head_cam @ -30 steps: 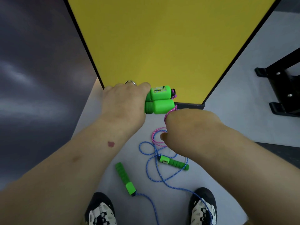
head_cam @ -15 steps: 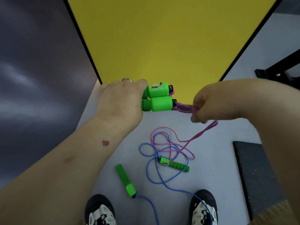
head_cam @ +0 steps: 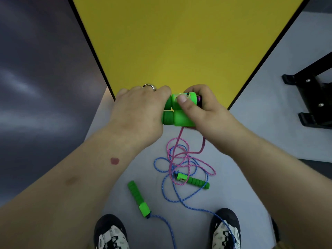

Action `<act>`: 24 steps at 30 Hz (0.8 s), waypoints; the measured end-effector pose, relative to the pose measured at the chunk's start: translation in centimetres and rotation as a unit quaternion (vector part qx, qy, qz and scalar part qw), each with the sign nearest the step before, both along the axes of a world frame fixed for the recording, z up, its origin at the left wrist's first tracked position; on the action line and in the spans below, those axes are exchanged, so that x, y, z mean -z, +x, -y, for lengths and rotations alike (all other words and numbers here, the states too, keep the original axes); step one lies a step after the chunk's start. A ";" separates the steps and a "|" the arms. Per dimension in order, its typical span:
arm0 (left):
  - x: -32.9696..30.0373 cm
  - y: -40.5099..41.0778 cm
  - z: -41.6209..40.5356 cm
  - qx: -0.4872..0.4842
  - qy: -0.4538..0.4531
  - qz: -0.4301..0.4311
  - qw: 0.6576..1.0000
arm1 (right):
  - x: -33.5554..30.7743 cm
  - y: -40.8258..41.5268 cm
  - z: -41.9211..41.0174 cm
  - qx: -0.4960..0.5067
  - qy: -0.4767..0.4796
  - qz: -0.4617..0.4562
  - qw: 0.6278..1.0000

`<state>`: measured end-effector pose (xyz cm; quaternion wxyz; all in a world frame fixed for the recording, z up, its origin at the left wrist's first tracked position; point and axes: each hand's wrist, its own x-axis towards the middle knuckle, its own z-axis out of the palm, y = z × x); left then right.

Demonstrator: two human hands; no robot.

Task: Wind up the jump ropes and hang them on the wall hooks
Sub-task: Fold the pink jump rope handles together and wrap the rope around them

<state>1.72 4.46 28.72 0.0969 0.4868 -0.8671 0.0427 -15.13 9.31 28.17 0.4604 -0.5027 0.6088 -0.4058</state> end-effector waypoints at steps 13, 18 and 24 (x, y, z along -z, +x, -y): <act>-0.4 0.7 0.2 -0.006 -0.003 0.007 1.000 | 0.6 -1.5 0.1 -0.083 0.035 0.058 0.994; -0.8 1.5 0.8 -0.012 -0.006 0.025 1.000 | -0.4 -3.5 0.1 -0.179 0.100 -0.177 0.963; -1.4 0.3 0.0 0.007 0.028 0.020 0.999 | 0.1 -1.8 1.0 -0.104 0.049 -0.254 0.960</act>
